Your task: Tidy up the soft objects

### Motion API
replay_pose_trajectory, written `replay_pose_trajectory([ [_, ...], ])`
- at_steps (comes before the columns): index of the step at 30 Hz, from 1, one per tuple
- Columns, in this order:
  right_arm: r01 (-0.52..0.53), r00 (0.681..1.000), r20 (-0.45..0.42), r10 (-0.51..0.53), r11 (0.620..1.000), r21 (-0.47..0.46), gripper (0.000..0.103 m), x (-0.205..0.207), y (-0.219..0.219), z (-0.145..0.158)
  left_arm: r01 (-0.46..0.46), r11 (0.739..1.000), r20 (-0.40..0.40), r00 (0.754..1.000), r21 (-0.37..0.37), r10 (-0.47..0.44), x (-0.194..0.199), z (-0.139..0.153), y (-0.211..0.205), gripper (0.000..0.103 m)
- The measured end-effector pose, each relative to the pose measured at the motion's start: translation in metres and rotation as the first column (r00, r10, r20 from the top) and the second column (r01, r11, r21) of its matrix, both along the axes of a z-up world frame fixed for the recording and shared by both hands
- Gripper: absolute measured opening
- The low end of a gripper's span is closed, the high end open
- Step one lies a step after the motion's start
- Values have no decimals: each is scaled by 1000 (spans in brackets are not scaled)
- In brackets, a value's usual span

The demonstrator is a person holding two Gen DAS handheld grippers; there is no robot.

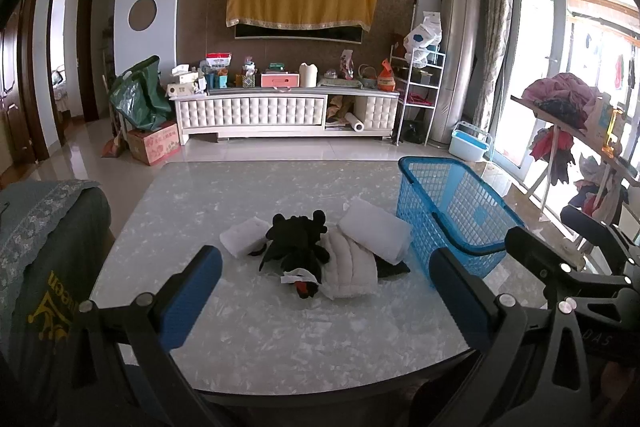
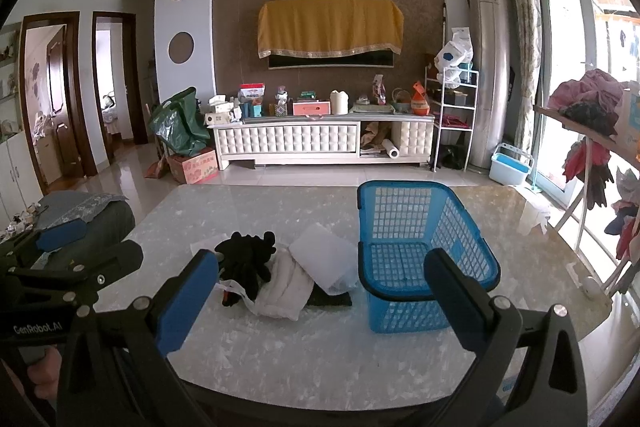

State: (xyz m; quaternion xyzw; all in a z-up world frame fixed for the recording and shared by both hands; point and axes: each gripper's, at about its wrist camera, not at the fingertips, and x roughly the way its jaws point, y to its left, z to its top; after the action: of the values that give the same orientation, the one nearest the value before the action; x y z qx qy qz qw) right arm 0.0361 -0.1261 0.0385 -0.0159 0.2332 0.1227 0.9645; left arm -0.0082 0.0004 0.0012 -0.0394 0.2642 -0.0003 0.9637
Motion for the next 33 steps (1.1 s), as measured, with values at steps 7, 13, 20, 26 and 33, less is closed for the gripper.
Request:
replay_pose_trajectory([
  [7,-55,997,51,56,998,-4,103,8,7,12,-2,999,-5,1000,-32,2,16,6,6,103],
  [13,-49,998,27,49,999,12,103,38,13,18,1,1000,-24,1000,-24,-1,43,11,13,103],
  [20,-69,983,-157,96,984,165,103,98,18,6,2,998,-61,998,-57,-5,80,8,39,103],
  [26,-121,964,-244,106,992,-46,103,129,62,-17,-41,994,-130,991,-102,28,114,-6,68,103],
  [33,-170,933,-342,108,973,-156,103,150,87,-55,-34,996,-239,971,-79,14,152,-32,86,103],
])
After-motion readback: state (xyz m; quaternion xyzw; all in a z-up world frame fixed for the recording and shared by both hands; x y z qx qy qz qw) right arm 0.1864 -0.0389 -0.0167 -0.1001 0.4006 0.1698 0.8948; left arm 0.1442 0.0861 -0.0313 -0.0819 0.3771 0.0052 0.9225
